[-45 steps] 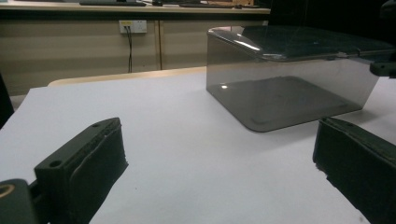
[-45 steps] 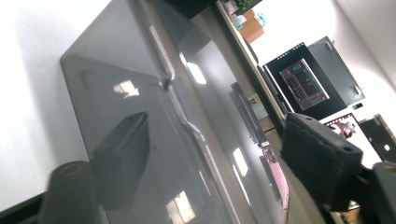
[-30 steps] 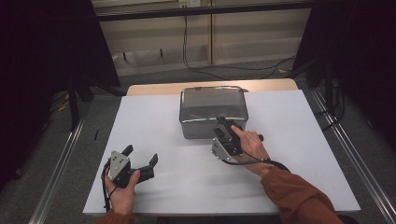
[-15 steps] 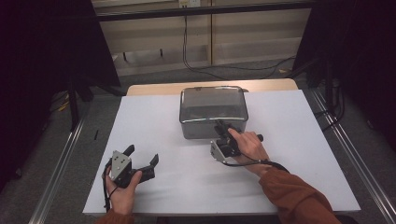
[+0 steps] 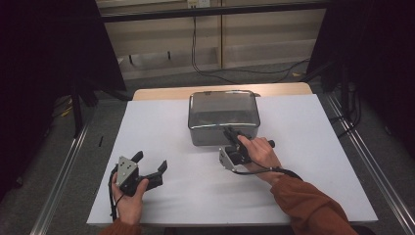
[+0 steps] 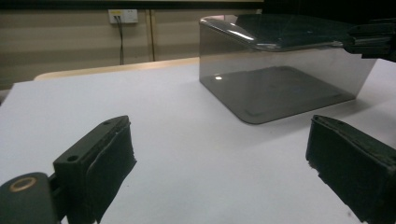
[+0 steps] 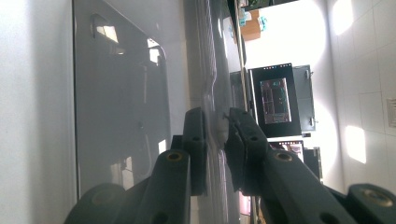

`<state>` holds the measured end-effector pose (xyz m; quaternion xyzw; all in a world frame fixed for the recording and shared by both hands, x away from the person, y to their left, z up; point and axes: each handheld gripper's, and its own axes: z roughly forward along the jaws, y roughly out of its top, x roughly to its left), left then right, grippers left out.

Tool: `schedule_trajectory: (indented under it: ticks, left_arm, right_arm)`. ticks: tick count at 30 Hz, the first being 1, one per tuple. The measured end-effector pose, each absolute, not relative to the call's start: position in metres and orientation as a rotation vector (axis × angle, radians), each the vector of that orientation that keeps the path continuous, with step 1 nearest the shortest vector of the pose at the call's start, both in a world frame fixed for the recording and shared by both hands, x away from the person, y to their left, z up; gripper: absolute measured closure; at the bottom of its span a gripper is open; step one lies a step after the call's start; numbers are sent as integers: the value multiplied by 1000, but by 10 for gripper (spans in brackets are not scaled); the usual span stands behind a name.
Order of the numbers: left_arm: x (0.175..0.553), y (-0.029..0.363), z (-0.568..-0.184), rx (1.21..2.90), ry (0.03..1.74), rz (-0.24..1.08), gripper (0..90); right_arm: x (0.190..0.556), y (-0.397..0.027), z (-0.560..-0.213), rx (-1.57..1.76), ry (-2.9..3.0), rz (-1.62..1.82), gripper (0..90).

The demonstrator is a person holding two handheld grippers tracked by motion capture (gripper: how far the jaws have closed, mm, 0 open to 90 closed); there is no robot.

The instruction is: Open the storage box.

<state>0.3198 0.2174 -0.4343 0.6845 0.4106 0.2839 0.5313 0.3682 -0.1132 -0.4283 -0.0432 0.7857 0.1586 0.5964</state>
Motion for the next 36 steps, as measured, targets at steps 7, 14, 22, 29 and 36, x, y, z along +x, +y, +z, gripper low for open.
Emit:
schedule_trajectory:
  ticks: [7, 14, 22, 29, 36]
  left_arm:
    - [322, 217, -432, 1641, 951, 657, 74]
    - [324, 216, -434, 1629, 953, 673, 33]
    - [324, 211, -432, 1618, 924, 659, 28]
    - [331, 204, -436, 1655, 927, 621, 22]
    - [338, 198, -434, 1664, 907, 598, 26]
  right_arm:
    - [369, -114, -426, -101, 1823, 375, 785]
    - [369, -115, -424, -90, 1820, 390, 786]
    - [369, -115, -423, -79, 1821, 398, 785]
    - [369, -115, -420, -67, 1824, 404, 787]
    - [370, -115, -415, -66, 1818, 414, 789]
